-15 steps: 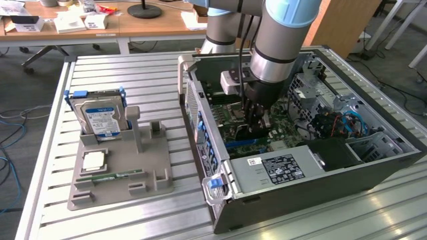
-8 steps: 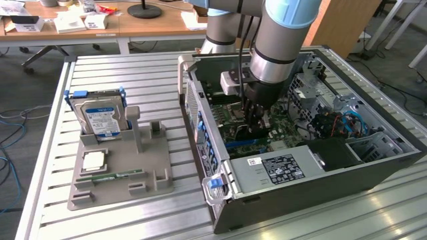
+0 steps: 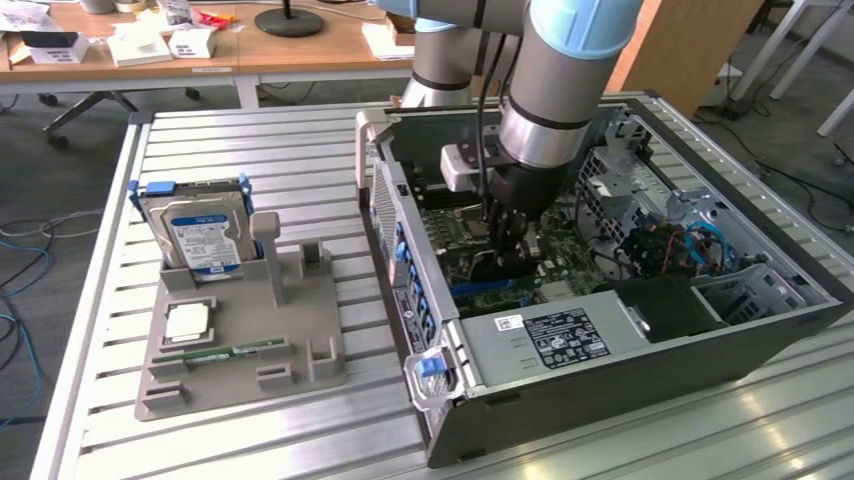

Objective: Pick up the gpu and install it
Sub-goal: 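Insert the gpu into the slot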

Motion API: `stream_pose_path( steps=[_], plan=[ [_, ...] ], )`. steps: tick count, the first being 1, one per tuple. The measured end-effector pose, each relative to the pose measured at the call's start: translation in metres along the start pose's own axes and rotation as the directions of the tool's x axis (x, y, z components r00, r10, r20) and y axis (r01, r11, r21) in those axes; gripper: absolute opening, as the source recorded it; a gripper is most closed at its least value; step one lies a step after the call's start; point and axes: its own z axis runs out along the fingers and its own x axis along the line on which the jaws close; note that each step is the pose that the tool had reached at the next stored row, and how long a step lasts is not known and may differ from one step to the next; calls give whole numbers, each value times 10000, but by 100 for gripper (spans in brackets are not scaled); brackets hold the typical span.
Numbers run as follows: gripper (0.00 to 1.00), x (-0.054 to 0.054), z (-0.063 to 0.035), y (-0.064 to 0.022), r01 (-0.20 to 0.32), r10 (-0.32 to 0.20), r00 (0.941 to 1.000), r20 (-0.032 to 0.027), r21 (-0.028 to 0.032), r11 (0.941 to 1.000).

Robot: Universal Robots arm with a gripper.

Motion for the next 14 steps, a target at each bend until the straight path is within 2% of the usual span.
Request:
stream_pose_path(
  steps=[14],
  plan=[
    [26, 2, 40, 1, 0, 0, 10000, -5, -2, 10000]
  ],
)
